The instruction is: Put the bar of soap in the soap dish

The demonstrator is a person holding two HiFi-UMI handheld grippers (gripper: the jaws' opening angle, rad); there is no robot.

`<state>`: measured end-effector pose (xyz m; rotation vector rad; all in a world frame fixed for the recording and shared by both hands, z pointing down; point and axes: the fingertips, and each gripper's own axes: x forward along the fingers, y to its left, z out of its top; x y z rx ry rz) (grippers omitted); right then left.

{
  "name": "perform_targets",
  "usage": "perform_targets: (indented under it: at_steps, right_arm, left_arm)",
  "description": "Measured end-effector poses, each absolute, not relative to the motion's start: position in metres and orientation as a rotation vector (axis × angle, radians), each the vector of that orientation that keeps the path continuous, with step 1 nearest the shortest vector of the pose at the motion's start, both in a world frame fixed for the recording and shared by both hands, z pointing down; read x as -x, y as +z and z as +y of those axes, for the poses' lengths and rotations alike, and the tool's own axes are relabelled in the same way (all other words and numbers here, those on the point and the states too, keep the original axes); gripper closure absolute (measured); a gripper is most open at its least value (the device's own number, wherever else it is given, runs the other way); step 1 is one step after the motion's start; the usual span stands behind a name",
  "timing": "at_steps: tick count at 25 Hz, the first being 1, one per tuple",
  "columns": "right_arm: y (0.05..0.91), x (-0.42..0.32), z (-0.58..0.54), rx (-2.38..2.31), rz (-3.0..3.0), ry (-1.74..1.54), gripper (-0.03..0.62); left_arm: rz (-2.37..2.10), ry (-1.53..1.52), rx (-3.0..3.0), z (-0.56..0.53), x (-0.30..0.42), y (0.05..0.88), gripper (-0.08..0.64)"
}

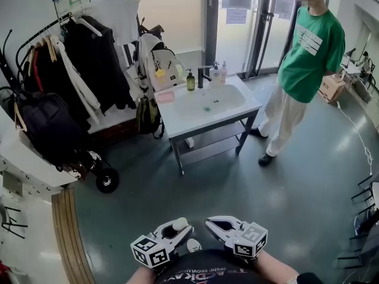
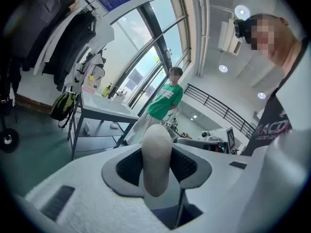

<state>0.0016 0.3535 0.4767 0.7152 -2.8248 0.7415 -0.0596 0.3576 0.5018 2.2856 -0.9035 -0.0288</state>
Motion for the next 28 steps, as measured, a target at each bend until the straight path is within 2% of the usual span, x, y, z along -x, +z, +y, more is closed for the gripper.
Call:
perform_targets:
  at_steps: [28]
  right_arm:
    - [0.469, 0.026, 0.333, -0.698, -2.804, 0.689, 0.580]
  left_arm:
    - [-0.934, -0.069, -2.255, 0.341, 0.091, 0.501, 0.399]
